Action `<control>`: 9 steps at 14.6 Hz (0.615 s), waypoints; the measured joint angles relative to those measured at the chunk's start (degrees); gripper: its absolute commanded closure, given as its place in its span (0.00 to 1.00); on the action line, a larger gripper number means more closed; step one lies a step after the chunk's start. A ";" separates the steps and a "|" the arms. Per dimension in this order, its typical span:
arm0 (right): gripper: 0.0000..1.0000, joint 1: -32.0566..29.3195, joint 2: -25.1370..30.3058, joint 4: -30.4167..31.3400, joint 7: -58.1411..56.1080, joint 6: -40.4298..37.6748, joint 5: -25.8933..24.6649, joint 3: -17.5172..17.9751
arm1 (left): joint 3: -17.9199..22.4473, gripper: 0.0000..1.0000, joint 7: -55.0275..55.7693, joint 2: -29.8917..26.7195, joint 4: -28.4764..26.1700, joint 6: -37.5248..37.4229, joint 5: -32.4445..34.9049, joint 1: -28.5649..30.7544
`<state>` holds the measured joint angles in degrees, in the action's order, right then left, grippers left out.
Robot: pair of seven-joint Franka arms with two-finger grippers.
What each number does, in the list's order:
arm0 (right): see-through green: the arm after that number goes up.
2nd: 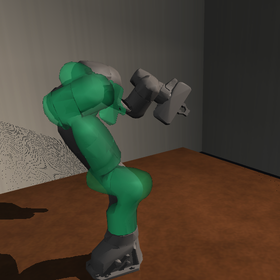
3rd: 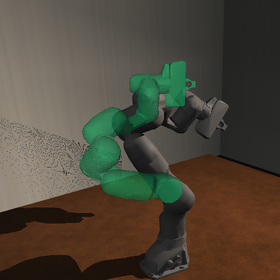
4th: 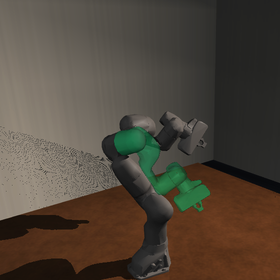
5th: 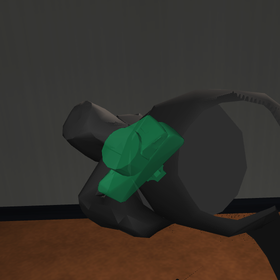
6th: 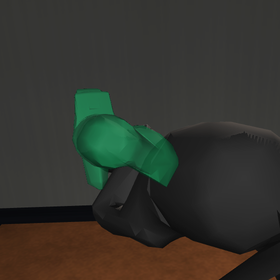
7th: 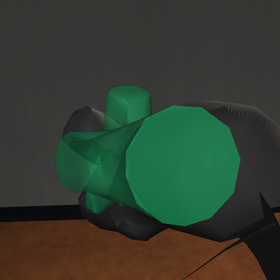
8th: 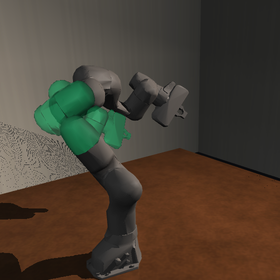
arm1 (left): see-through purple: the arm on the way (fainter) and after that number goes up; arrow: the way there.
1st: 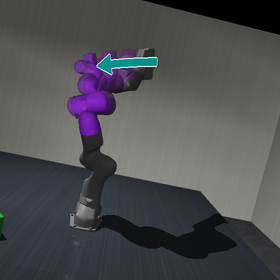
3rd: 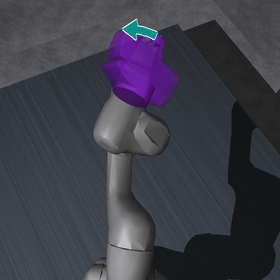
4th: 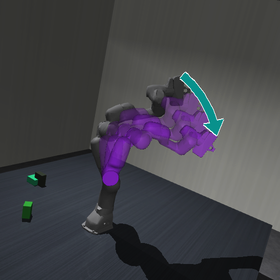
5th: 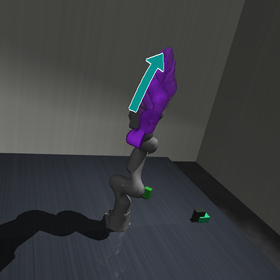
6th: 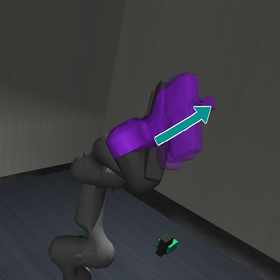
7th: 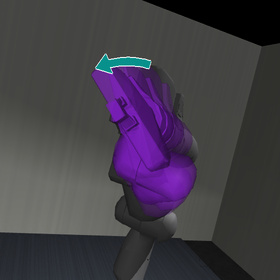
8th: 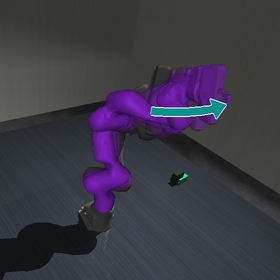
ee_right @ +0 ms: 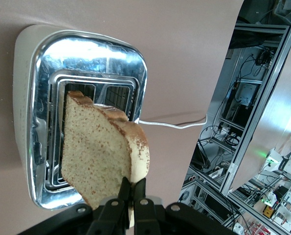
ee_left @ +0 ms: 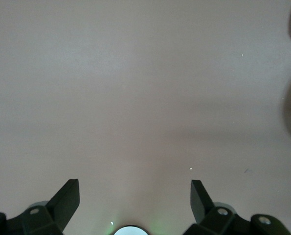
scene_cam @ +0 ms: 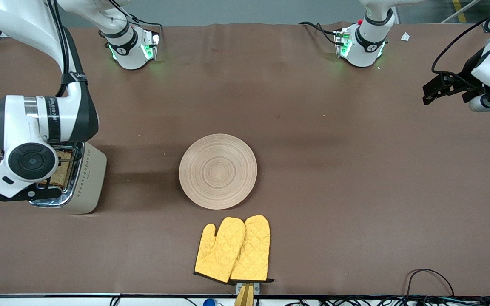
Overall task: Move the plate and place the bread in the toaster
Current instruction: 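Lower the bread into the toaster slot with the right gripper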
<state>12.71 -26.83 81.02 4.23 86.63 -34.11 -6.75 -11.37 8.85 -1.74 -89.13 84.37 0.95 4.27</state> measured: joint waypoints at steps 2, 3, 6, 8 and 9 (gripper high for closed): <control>0.99 0.00 -0.56 0.75 0.00 1.59 0.00 0.02 | 0.00 0.00 0.00 0.01 0.01 0.00 0.00 0.00; 0.99 0.00 -0.81 1.44 0.01 2.56 0.01 0.03 | 0.00 0.00 0.00 0.03 0.01 0.00 0.00 0.00; 0.83 0.00 -1.87 2.67 0.02 4.10 0.07 0.12 | 0.00 0.00 0.00 0.05 0.01 0.00 0.00 0.00; 0.28 0.00 -2.81 2.76 0.04 4.54 0.88 0.24 | 0.00 0.00 0.00 0.06 0.01 0.00 0.00 0.00; 0.12 0.00 -3.03 2.76 0.05 4.66 1.49 0.26 | 0.00 0.00 0.00 0.06 0.02 0.00 0.00 0.01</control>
<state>12.71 -29.86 83.78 4.28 91.29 -32.61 -6.49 -11.37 8.85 -1.68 -89.11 84.37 0.95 4.28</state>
